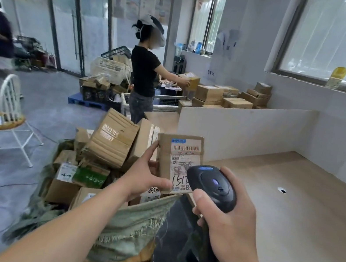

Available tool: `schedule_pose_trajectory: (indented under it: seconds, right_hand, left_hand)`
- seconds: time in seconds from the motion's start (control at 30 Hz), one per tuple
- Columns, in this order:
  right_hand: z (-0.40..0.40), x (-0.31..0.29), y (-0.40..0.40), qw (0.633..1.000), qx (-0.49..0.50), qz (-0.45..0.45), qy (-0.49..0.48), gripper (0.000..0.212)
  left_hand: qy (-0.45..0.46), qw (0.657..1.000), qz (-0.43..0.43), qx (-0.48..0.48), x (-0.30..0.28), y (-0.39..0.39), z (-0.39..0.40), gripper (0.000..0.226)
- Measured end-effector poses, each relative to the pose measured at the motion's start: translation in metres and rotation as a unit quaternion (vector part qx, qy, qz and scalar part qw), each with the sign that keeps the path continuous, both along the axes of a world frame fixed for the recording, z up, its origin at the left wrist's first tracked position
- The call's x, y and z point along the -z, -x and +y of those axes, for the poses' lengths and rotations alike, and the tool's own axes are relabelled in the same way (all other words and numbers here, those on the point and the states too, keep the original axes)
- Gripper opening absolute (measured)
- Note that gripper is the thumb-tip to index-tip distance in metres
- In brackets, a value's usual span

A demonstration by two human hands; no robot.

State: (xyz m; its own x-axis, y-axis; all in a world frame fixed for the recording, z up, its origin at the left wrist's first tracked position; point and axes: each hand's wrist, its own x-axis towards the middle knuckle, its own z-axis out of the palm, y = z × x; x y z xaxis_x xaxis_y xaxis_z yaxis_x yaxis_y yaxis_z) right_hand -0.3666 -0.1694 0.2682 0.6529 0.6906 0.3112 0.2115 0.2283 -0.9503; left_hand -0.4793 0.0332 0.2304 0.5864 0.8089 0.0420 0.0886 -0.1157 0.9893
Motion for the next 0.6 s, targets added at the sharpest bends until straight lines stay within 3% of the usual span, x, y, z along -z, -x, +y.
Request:
schedule_pose_trajectory:
  seconds: [0.23,0.37,0.5,0.6]
  right_hand:
    - [0.016,0.003,0.005,0.998,-0.065,0.003,-0.003,0.077]
    - [0.018,0.001,0.000,0.996,-0.078,0.016,-0.028,0.071]
    - [0.022,0.003,-0.008,0.994,-0.095,0.032,-0.035,0.069]
    - [0.025,0.010,-0.012,0.993,-0.112,0.032,-0.027,0.079]
  left_hand:
    - [0.010,0.999,-0.002,-0.043,0.001,0.027,0.011,0.129]
    - [0.005,0.998,0.001,-0.066,-0.010,0.052,0.023,0.115]
    - [-0.057,0.991,0.069,-0.097,-0.028,0.086,0.034,0.115]
    - [-0.084,0.981,0.106,-0.139,-0.039,0.112,0.037,0.114]
